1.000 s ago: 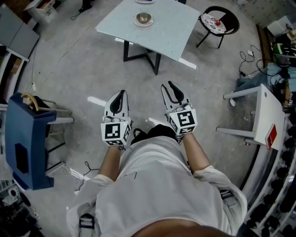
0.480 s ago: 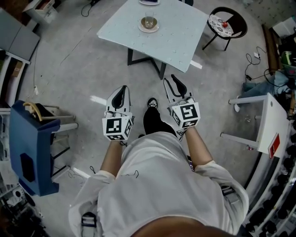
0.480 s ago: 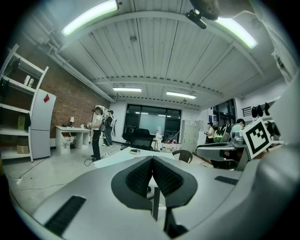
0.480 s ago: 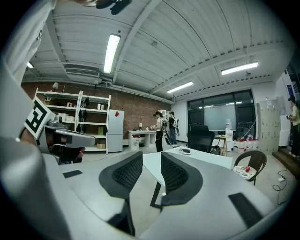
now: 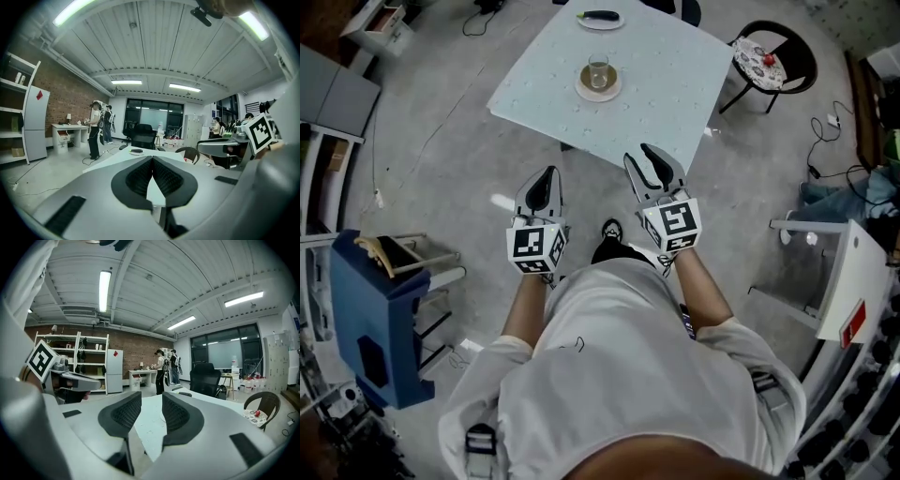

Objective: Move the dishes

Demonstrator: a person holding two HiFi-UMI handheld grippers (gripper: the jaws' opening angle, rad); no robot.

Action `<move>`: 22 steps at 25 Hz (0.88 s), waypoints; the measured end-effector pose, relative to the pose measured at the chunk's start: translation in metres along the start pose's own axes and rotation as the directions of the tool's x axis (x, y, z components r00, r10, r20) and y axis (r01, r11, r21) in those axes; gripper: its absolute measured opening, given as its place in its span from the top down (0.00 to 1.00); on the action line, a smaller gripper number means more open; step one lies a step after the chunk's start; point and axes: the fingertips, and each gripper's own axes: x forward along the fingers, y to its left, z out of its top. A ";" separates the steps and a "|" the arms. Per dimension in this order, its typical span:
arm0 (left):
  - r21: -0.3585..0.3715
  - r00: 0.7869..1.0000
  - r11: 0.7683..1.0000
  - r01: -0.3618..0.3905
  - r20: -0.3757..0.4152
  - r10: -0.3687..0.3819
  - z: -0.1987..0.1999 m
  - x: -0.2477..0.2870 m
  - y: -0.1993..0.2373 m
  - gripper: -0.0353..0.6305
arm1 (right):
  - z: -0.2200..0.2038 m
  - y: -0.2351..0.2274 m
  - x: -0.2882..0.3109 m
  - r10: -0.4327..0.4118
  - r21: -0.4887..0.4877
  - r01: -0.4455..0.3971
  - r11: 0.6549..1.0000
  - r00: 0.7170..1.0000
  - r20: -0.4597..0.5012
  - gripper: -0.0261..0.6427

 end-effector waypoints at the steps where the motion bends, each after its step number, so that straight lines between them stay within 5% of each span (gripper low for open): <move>1: 0.000 1.000 1.000 -0.001 -0.006 0.001 0.001 0.012 0.001 0.92 | 0.000 -0.009 0.009 0.005 0.003 -0.005 1.000 1.000 -0.002 0.78; 15: 0.006 0.997 0.999 0.040 -0.060 -0.040 0.014 0.138 0.051 0.92 | -0.001 -0.073 0.121 0.011 0.024 -0.010 1.000 0.999 -0.046 0.74; 22: 0.019 0.983 0.986 0.163 -0.090 -0.161 0.027 0.227 0.109 0.92 | 0.002 -0.095 0.196 -0.083 0.028 0.086 0.996 0.991 -0.103 0.70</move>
